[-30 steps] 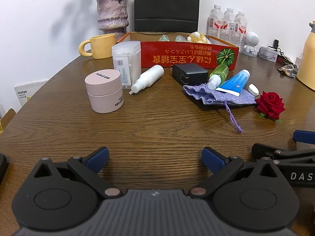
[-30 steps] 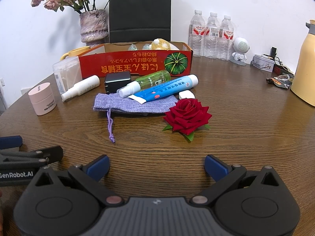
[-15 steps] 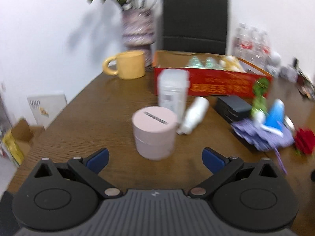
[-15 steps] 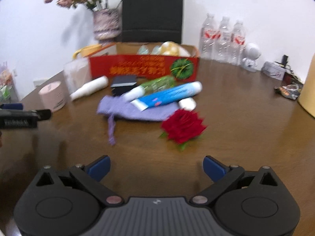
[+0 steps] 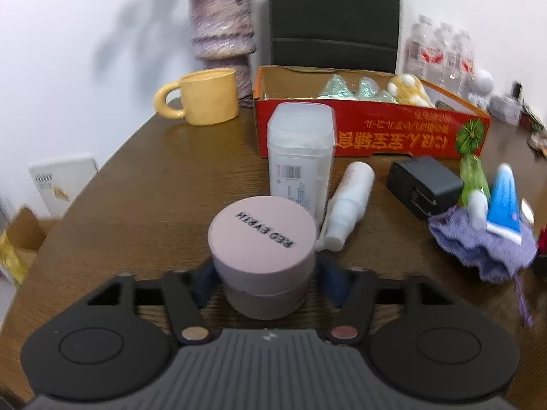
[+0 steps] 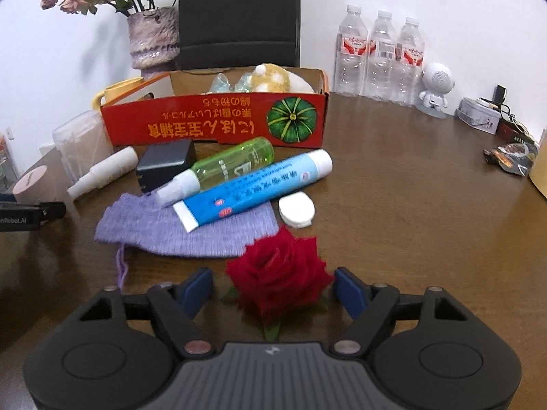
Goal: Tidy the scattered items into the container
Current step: 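Grasp the pink RED EARTH jar with the left tool while the right tool grasps the red rose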
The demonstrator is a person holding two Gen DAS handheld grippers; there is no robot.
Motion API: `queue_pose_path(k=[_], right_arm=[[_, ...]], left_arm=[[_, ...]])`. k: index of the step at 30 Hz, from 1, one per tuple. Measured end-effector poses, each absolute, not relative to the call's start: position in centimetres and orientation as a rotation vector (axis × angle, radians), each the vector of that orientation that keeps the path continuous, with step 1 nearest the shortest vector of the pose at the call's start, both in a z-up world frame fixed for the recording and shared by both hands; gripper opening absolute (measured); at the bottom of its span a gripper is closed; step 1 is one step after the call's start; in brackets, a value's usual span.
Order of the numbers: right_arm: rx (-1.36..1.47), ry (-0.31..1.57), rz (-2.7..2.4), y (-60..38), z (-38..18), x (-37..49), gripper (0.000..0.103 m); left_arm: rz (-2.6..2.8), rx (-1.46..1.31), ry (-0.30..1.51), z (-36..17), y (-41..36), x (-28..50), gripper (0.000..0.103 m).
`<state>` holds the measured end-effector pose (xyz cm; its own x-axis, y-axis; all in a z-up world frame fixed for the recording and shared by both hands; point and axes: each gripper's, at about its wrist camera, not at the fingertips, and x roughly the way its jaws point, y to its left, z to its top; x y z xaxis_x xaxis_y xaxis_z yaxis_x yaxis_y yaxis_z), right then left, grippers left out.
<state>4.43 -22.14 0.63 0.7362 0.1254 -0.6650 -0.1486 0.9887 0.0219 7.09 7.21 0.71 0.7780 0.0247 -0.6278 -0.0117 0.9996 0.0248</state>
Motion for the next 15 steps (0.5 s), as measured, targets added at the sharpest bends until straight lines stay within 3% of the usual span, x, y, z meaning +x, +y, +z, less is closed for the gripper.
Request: queue_pose_path(k=[2, 9, 15], right_arm=[[-0.034, 0.725, 0.153, -22.2, 0.8, 4.6, 0.045], [-0.059, 0.714, 0.151, -22.6, 1.9, 2.9, 0.041], [-0.047, 0.609, 0.206, -23.7, 6.6, 1.4, 0.041]], left_arm=[[0.024, -0.010, 0.685, 0.8, 7.6, 7.1, 0.056], [-0.037, -0.012, 0.686, 2.2, 6.8, 4.5, 0.056], [-0.171, -0.070, 0.572, 7.9, 6.5, 3.2, 0.056]])
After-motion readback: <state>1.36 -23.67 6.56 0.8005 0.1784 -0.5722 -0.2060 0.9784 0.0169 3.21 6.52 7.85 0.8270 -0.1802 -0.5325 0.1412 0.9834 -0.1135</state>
